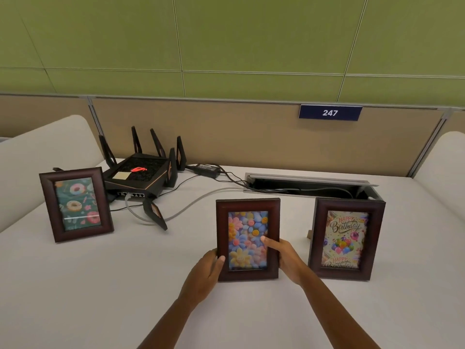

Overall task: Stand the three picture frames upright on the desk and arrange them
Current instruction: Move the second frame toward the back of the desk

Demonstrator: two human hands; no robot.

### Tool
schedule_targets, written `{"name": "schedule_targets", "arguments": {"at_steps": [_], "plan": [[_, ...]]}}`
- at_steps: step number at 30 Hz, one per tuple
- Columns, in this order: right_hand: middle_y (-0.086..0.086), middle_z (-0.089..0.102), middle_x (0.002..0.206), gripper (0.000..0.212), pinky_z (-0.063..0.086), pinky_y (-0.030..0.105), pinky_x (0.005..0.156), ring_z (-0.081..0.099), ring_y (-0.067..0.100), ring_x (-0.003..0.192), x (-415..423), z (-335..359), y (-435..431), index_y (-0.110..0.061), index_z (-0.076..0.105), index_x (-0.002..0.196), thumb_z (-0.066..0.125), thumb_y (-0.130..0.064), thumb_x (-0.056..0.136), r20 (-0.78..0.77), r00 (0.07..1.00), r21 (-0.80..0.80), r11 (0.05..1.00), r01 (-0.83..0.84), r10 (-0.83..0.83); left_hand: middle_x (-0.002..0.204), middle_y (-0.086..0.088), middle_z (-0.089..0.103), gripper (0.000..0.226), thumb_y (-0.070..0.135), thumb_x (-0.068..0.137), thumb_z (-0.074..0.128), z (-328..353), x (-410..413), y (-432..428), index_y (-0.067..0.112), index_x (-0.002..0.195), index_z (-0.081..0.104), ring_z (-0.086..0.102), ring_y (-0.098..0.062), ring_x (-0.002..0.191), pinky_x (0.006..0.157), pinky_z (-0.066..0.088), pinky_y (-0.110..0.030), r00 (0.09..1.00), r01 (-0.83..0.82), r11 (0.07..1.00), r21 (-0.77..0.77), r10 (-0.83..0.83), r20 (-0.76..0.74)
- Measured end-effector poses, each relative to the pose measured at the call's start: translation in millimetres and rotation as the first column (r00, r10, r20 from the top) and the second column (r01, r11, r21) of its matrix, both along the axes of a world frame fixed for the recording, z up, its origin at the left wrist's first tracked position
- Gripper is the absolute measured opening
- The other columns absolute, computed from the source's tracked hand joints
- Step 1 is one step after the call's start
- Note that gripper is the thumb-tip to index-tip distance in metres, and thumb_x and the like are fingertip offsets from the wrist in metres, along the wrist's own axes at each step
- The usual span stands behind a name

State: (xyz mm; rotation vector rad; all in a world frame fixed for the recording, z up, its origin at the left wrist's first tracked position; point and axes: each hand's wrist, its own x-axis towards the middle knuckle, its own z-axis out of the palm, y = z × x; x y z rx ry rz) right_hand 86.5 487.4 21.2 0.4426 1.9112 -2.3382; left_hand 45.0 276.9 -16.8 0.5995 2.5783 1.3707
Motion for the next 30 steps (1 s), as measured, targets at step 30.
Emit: {"name": "schedule_targets", "arguments": {"at_steps": [30], "plan": [[-0.002, 0.068, 0.095, 0.009, 0.059, 0.025, 0.065, 0.068, 0.019, 0.084, -143, 7, 42, -0.024, 0.059, 0.093, 0.054, -0.020, 0.087, -0.070, 0.972, -0.029, 0.975, 0.221, -0.223, 0.117, -0.014, 0.063, 0.032, 0.025, 0.099, 0.032, 15, -163, 84, 0.003, 0.118, 0.046, 0.062, -0.019, 0.101, 0.071, 0.050, -0.018, 0.996, -0.091, 0.993, 0.076, 0.089, 0.024]]}}
